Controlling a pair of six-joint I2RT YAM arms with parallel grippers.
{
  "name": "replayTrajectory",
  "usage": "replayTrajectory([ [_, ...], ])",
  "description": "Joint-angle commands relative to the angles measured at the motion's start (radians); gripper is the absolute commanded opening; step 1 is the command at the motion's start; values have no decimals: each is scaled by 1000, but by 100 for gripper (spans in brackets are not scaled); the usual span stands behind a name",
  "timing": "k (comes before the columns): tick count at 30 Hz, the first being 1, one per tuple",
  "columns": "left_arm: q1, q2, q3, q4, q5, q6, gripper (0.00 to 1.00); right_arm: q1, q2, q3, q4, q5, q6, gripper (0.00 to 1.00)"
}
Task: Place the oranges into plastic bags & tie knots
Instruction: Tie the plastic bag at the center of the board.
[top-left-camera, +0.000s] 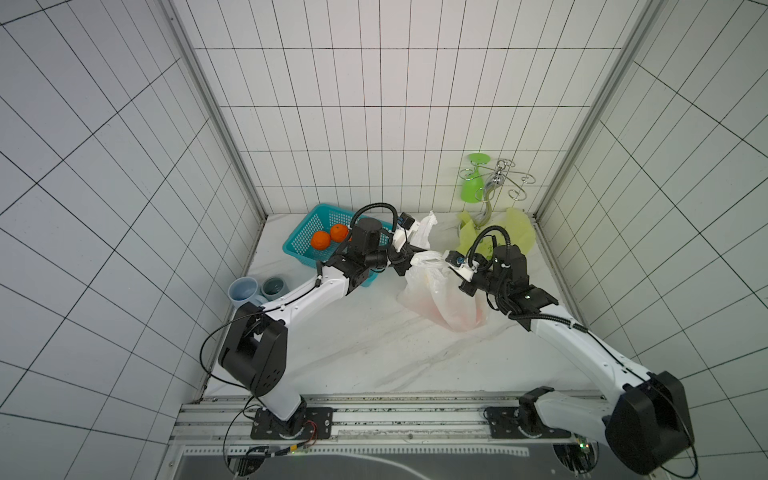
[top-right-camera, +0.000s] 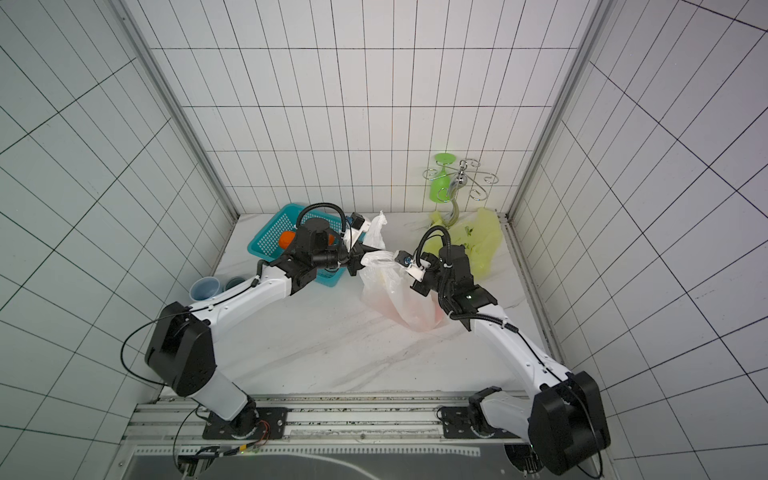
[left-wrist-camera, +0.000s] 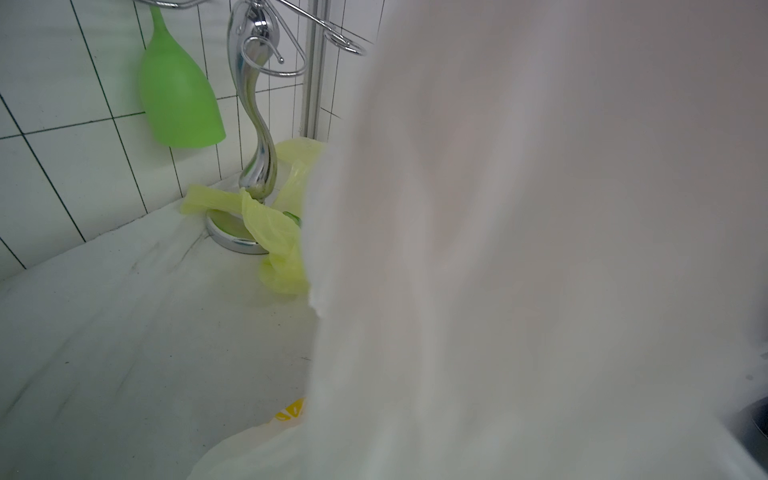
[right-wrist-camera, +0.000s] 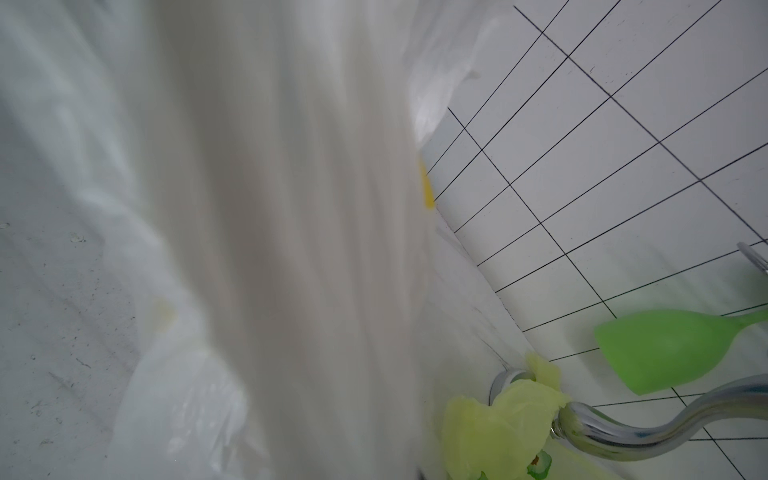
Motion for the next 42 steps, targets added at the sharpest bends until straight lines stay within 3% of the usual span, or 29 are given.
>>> replayTrajectory([
  [1, 1, 14, 59, -143, 48, 106, 12, 8, 13, 59, -24, 61, -47, 0],
  [11, 36, 2, 134, -322, 59, 299, 48, 8, 17, 49, -24, 39, -6, 0],
  [20, 62, -30, 178, -476, 9, 499, 70, 8, 21, 47, -24, 17, 17, 0],
  [26, 71, -56, 191, -570, 23, 616, 76, 9, 21, 44, -25, 12, 20, 0],
  [32, 96, -89, 151, -549, 61, 625, 75, 12, 21, 40, -26, 6, 16, 0],
  [39, 97, -64, 109, -390, 108, 469, 42, 18, 18, 36, -26, 19, 3, 0],
  [42, 62, -45, 98, -365, 83, 459, 37, 24, 14, 36, -26, 30, 5, 0],
])
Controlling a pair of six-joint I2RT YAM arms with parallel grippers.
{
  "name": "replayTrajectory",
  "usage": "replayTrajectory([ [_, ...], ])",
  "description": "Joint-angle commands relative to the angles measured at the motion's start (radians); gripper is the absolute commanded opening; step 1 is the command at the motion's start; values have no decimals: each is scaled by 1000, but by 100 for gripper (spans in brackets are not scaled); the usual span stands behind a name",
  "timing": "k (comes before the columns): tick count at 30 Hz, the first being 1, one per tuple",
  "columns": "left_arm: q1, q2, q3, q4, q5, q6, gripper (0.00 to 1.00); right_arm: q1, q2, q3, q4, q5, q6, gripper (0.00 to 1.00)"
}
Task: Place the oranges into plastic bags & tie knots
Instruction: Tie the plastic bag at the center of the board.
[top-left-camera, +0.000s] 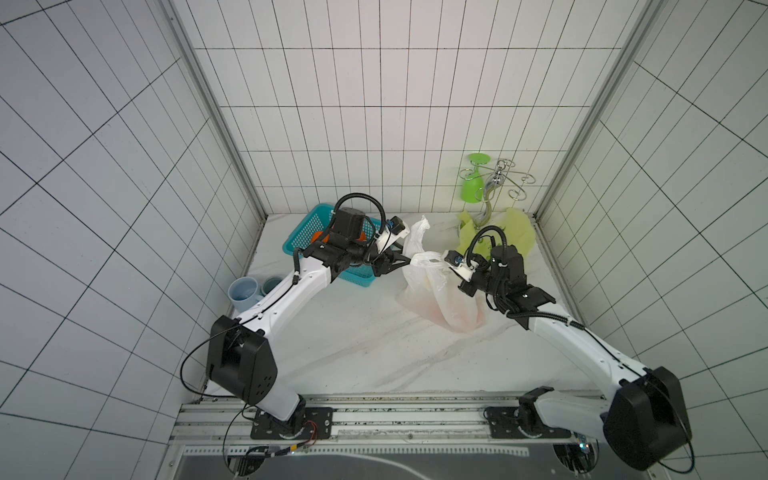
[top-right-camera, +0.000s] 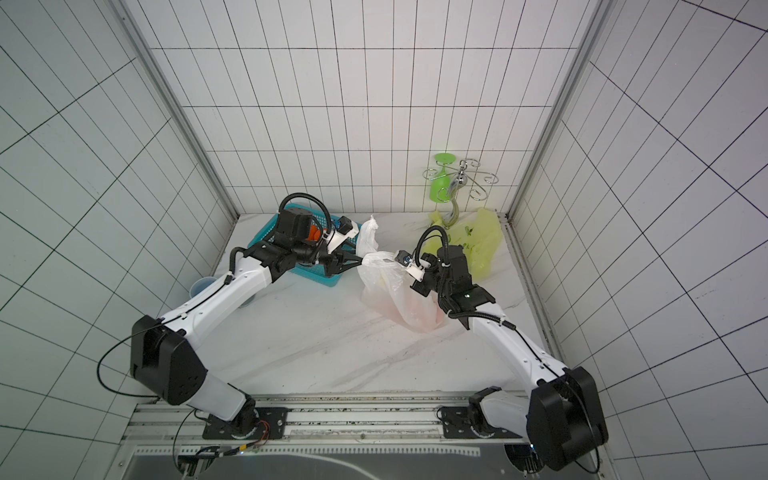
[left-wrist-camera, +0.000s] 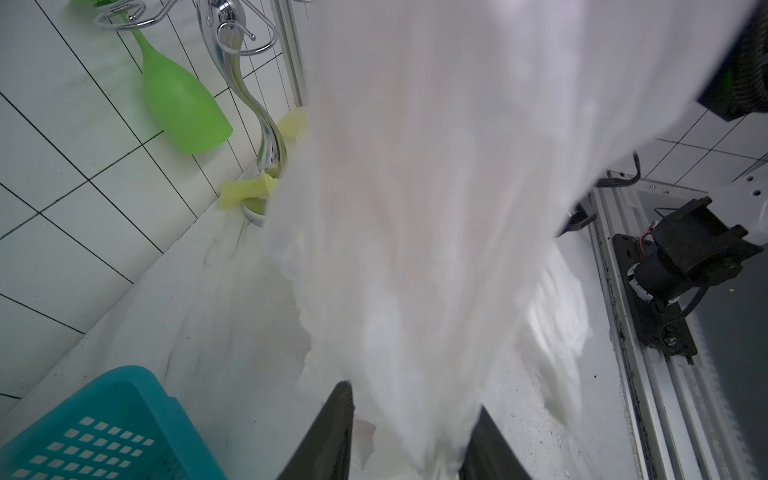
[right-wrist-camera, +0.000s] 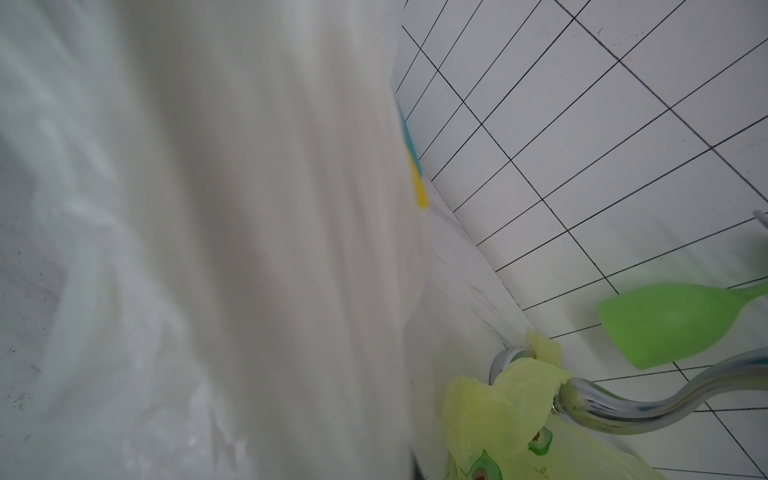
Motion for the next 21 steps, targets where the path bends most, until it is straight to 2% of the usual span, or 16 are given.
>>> replayTrajectory([
  [1, -40, 25, -22, 73, 4, -16, 36, 13, -1, 35, -16, 7, -14, 0],
  [7, -52, 9, -48, 119, -21, -27, 39, 15, -5, 27, -12, 37, -20, 0],
  [11, -52, -13, -58, 66, -49, 54, 55, 15, -7, 27, -10, 33, -12, 0],
  [15, -51, -44, -70, 32, -72, 116, 67, 15, -7, 27, -9, 30, -7, 0],
  [21, -81, -71, -106, 121, -65, 13, 77, 18, -5, 32, -7, 28, 0, 0],
])
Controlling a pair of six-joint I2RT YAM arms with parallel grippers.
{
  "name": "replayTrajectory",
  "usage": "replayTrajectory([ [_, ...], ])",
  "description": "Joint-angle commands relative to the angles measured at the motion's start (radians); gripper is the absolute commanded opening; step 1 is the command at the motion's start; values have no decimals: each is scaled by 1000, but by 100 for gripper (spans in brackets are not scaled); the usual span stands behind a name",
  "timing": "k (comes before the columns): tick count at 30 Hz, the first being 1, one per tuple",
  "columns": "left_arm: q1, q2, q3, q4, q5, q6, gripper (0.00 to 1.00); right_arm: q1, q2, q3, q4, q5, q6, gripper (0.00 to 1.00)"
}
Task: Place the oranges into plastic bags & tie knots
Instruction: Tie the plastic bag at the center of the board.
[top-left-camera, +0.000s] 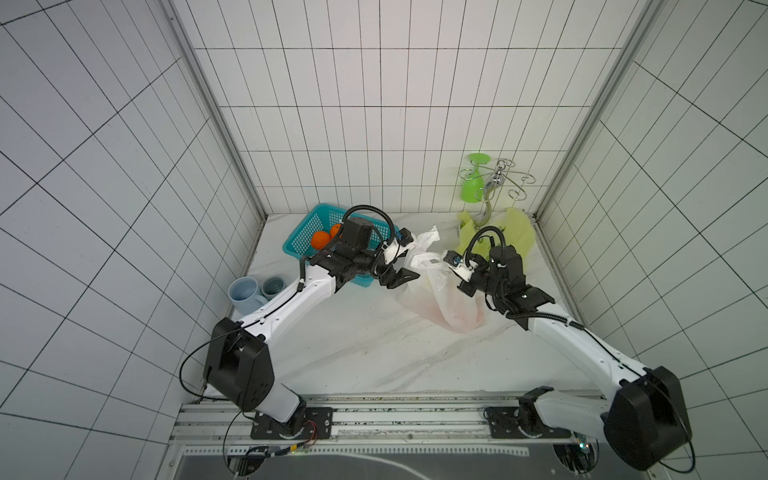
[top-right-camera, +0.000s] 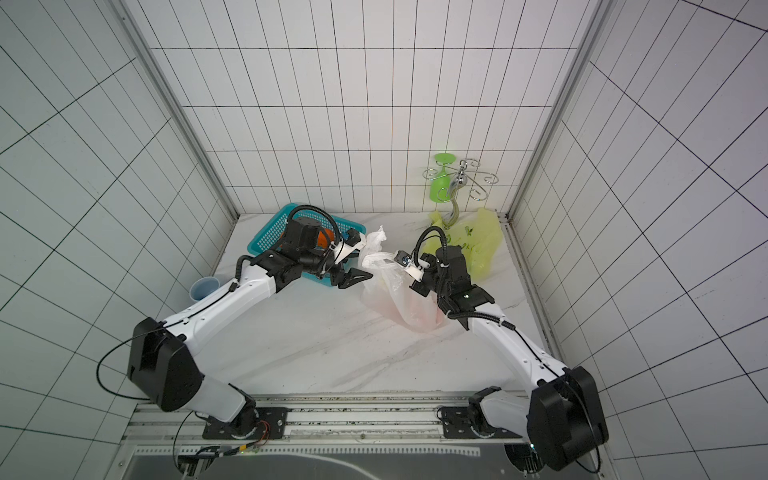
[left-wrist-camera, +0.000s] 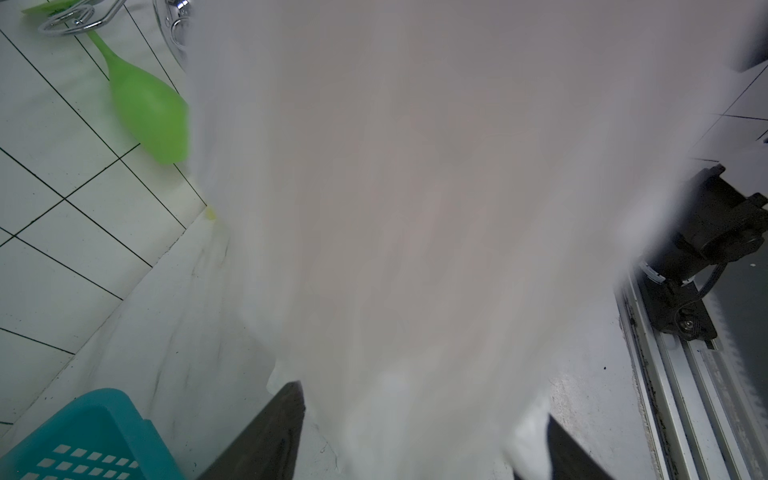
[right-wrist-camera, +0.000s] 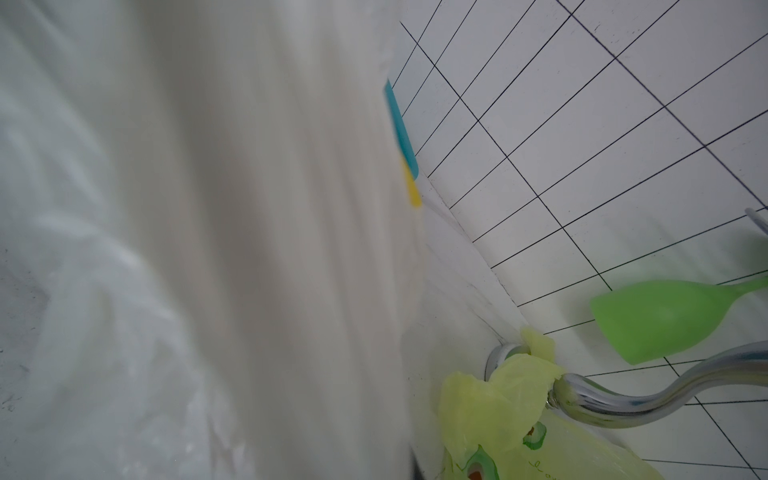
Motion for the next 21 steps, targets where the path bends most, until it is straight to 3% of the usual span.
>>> replayTrajectory([
  [1, -28, -29, -21, 75, -2, -57, 77, 9, -5, 32, -7, 2, 2, 0],
  [11, -74, -6, -42, 259, -23, -336, 74, 12, -16, 20, 5, 24, -10, 0],
  [21, -101, 21, -72, 346, -14, -376, 44, 14, -22, 13, 13, 30, -11, 0],
])
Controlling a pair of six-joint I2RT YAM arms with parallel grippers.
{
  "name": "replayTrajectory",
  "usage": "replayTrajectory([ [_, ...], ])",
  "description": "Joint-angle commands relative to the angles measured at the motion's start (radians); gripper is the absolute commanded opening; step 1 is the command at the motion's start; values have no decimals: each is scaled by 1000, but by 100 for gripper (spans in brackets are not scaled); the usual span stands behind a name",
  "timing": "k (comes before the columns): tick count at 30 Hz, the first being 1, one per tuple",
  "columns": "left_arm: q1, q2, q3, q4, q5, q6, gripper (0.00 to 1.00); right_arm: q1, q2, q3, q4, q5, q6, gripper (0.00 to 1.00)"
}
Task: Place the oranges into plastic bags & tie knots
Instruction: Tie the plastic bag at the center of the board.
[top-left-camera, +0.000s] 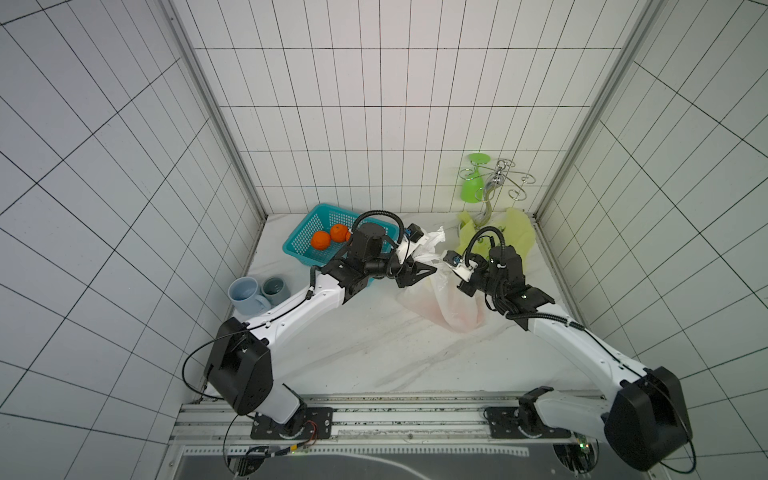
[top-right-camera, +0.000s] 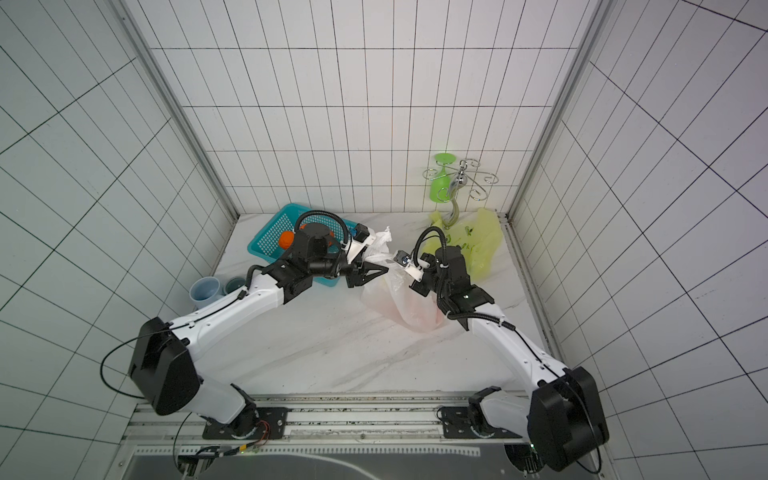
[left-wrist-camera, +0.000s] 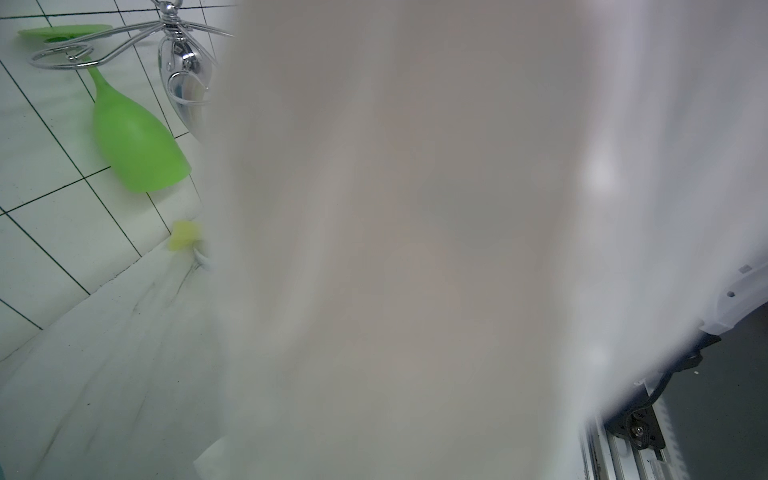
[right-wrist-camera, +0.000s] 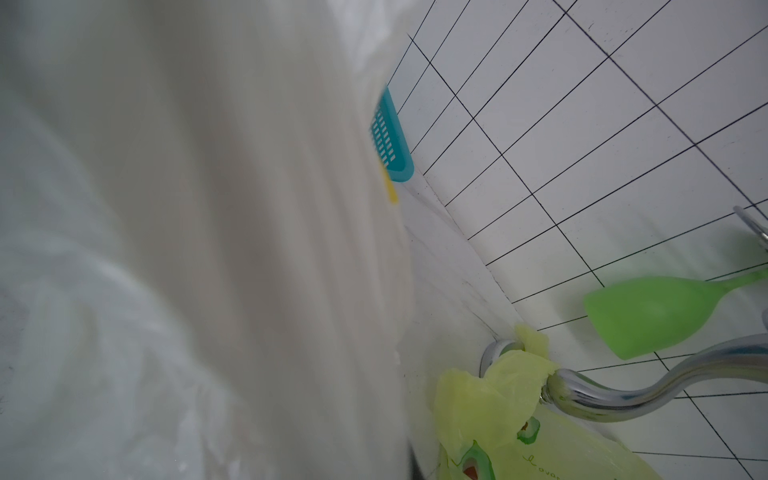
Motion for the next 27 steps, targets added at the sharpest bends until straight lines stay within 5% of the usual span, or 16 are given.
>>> replayTrajectory([
  [1, -3, 22, -11, 67, 32, -33, 42, 9, -18, 14, 12, 6, -9, 0],
  [15, 11, 34, -14, 75, 73, 10, 1, 1, -39, 4, 12, 38, -10, 0],
  [22, 29, 33, -14, 85, 93, -6, 0, -7, -49, 12, 9, 32, 27, 1],
  [27, 26, 48, -18, 117, 138, -73, 0, -7, -52, 28, 18, -85, 88, 32],
])
